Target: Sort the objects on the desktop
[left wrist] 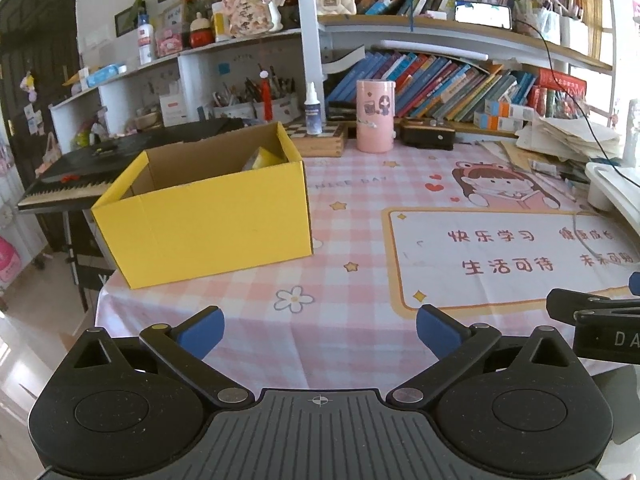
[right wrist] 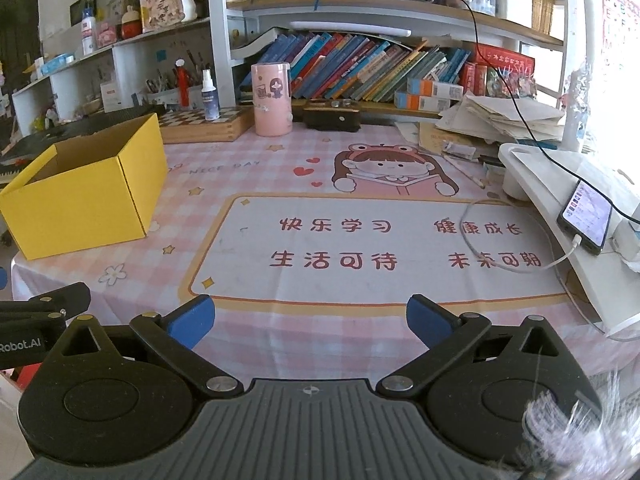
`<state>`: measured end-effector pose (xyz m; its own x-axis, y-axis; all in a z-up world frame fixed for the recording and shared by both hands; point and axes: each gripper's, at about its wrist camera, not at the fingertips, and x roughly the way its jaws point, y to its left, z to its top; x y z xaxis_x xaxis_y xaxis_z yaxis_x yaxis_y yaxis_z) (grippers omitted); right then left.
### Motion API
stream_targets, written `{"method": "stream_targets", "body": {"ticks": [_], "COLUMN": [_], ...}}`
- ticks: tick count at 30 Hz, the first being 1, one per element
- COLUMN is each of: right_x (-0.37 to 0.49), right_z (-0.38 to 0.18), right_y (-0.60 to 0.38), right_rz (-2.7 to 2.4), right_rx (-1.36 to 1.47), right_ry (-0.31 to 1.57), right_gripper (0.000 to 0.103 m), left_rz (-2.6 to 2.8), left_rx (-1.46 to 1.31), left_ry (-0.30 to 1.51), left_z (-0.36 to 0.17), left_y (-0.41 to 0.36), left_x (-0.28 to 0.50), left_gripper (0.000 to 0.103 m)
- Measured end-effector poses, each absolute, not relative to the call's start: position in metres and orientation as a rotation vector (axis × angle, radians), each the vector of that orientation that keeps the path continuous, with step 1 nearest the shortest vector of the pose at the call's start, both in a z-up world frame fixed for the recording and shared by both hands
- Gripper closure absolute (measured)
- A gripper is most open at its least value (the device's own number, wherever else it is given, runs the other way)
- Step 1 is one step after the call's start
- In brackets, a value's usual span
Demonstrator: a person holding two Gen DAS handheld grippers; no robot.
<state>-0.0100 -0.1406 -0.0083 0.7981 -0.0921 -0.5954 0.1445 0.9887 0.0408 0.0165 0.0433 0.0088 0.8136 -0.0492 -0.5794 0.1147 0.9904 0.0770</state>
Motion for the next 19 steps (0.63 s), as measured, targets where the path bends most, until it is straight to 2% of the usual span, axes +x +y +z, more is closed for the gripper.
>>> {"method": "stream_targets", "body": {"ticks": [19], "right_x": [-0.0113], "right_z": [-0.0079], "right_y": [-0.1348], "right_rz": [-0.103], "right_rx": [0.077], "right_ry": [0.635], "right_gripper": [0.000], "left_rz": [-0.115], "left_rx": [0.050], "left_ry": [0.601], "left_z": [0.0097], "left_y": [0.0500], "left_x": [0.0149], "left_gripper": [0.000]}}
